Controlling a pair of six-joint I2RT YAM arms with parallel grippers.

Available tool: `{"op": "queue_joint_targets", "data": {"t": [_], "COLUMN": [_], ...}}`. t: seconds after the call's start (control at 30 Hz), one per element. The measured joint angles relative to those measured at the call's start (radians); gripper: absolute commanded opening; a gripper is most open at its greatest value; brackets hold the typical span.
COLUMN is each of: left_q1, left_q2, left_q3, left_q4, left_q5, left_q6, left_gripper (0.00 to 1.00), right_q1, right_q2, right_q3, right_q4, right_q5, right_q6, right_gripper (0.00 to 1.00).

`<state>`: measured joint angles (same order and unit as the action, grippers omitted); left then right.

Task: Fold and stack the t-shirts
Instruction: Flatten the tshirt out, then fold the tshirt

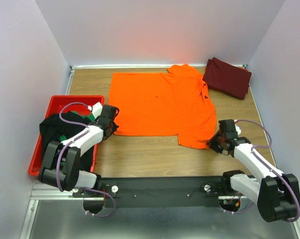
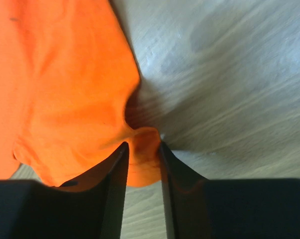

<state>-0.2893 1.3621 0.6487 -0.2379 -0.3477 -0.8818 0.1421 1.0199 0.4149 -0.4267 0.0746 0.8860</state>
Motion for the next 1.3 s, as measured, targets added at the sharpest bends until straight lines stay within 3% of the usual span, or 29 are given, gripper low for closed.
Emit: {"op": "queue_joint_targets", "data": {"t": [0.03,0.07,0.13,0.83,1.3], "left_q1": [0.0,0.0,0.0,0.0,0.0], "left_q2": [0.002,0.005,0.008,-0.069,-0.134], "left_q3": [0.0,0.0,0.0,0.0,-0.004], "left_q4": [0.004,0.007,0.01,-0.041,-0.078], "left_q5": [0.003,0.005,0.009,0.011,0.01], "left_q6": [0.003,0.006,0.011,0.014,-0.001], "left_gripper": [0.0,0.0,0.0,0.0,0.0], "right_q1": [0.0,0.0,0.0,0.0,0.0], "right_q2": [0.003,0.006,0.011,-0.215,-0.192], "right_q3": [-0.003,-0.003,-0.005,0.112,0.216], "right_q4": [0.0,0.002,0.003,-0.301,-0.354], "right_q5": [-0.005,-0.007,-0.014,-0.068,-0.079], "right_q6": [0.006,0.011,0.012,-0.034,-0.091], "right_gripper": [0.24,0.12,0.01,0.01,0.0]}}
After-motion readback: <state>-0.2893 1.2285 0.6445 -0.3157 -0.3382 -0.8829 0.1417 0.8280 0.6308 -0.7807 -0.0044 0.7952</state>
